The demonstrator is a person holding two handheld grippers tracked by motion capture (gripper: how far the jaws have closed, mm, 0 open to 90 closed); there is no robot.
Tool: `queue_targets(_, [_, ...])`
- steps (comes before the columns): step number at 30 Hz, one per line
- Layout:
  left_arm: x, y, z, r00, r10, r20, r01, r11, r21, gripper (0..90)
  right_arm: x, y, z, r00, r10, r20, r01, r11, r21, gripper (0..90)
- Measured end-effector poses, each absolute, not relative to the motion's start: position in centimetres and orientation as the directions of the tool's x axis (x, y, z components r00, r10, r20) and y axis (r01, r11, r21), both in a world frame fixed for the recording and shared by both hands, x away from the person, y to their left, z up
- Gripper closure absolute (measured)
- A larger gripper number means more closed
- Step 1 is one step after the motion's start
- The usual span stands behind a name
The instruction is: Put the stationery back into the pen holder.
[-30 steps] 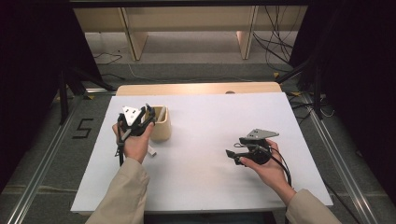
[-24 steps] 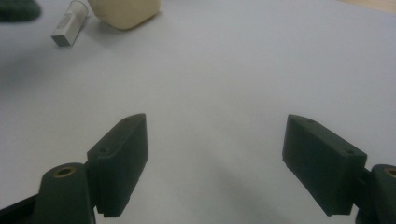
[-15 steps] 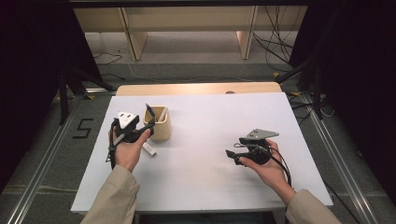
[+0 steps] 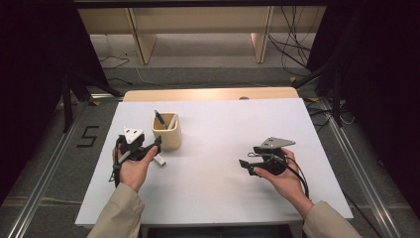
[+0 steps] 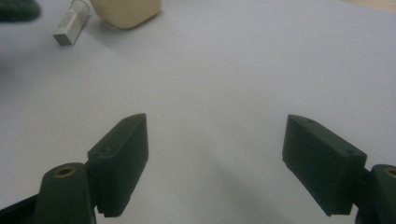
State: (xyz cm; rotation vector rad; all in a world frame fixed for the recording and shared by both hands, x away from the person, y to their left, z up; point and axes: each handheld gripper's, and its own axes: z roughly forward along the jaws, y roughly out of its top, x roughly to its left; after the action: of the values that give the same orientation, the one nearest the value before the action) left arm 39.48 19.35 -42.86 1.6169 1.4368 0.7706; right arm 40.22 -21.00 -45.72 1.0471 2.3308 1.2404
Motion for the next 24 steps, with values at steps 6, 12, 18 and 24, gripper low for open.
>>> queue_targets(6, [39.0,19.5,-43.7,0.165,0.983,-0.078,0.508,-0.017,0.861,34.7,40.2,-20.9,-45.8,-0.694,0.716,0.072,0.461,0.365,0.809,23.4])
queue_targets(12, [38.5,19.3,-44.4,0.167,0.984,-0.064,0.522,-0.033,0.853,32.9,40.2,-20.8,-45.9,-0.694,0.717,0.072,0.462,0.367,0.807,23.3])
queue_targets(18, [38.3,19.5,-44.7,0.167,0.984,-0.066,0.527,-0.032,0.849,32.4,40.2,-20.8,-45.9,-0.695,0.716,0.072,0.462,0.368,0.807,23.3])
queue_targets(24, [38.1,20.1,-45.0,0.165,0.984,-0.070,0.524,-0.028,0.851,32.0,40.2,-20.7,-46.0,-0.696,0.714,0.073,0.463,0.369,0.806,23.3])
